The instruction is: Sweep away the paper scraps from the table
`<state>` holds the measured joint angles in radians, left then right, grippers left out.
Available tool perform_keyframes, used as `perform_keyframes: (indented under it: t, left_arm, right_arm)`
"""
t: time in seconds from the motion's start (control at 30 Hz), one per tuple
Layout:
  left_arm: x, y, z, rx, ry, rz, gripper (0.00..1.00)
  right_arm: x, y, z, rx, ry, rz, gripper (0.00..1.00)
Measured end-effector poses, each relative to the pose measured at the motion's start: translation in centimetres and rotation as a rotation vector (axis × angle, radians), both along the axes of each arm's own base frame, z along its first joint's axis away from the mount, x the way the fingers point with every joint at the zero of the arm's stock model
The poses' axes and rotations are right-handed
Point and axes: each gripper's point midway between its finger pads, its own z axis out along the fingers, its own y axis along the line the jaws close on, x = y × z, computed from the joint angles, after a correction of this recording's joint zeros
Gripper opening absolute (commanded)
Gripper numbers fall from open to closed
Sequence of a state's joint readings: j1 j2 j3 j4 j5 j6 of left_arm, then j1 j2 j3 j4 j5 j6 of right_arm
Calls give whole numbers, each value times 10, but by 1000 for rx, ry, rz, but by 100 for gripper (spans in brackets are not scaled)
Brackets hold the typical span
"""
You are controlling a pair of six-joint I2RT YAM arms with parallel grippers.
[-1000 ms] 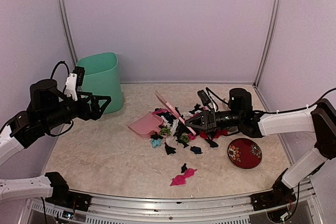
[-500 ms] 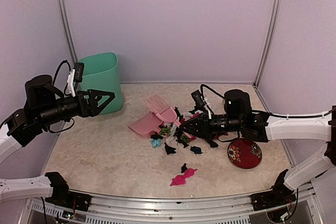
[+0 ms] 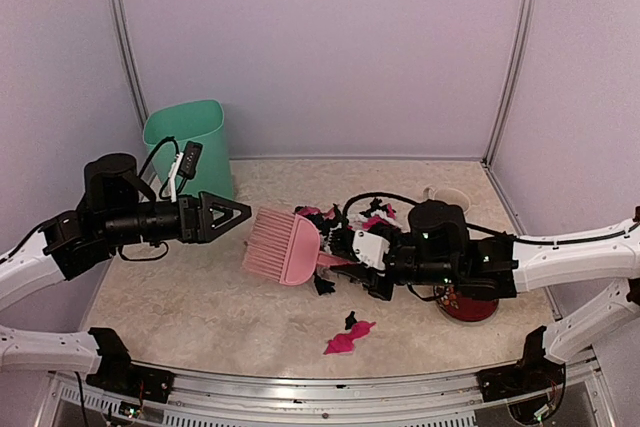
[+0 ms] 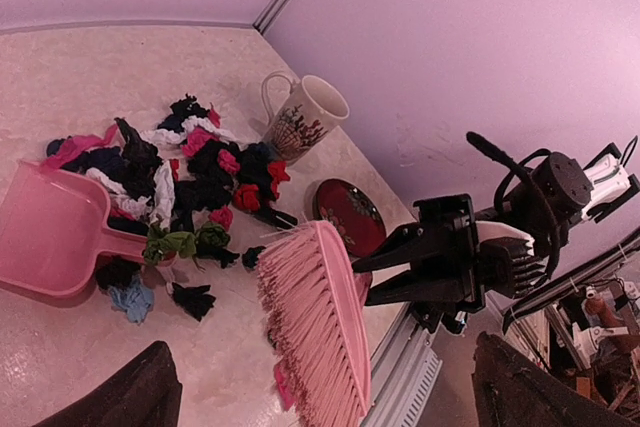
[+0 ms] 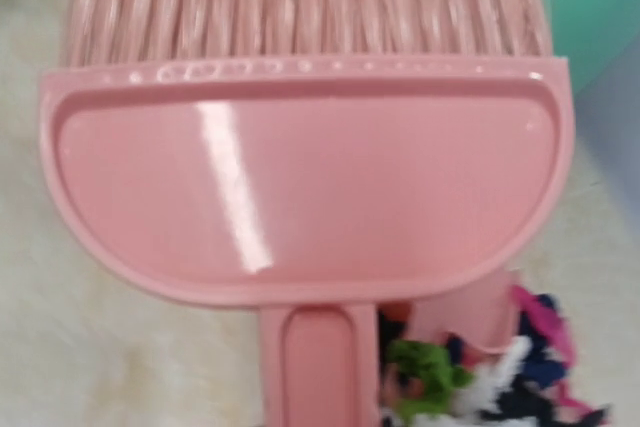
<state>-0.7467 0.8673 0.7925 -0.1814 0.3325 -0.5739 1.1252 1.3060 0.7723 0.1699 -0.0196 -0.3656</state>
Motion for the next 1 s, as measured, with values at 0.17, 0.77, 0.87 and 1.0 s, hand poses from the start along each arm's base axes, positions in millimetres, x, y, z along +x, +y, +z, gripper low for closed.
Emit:
perform_keyframes:
  t: [0.17,0.77,0.87,1.0]
  left_arm:
    - [-5,-11,-22,20,63,-58,99]
    - [-28,-42,-38,-38,120,-223,88]
    - [-27,-43,-39,-45,115,-223,81]
    - [-25,-45,-37,-58,103,-224,67]
  right_arm:
    - [-1,-1,0,-73,-148,29,0]
    - [-2,3,24,-82,-328,66,0]
    - [-2,5,26,-75,-329,63,0]
    - [-1,6,22,-82,-320,62,0]
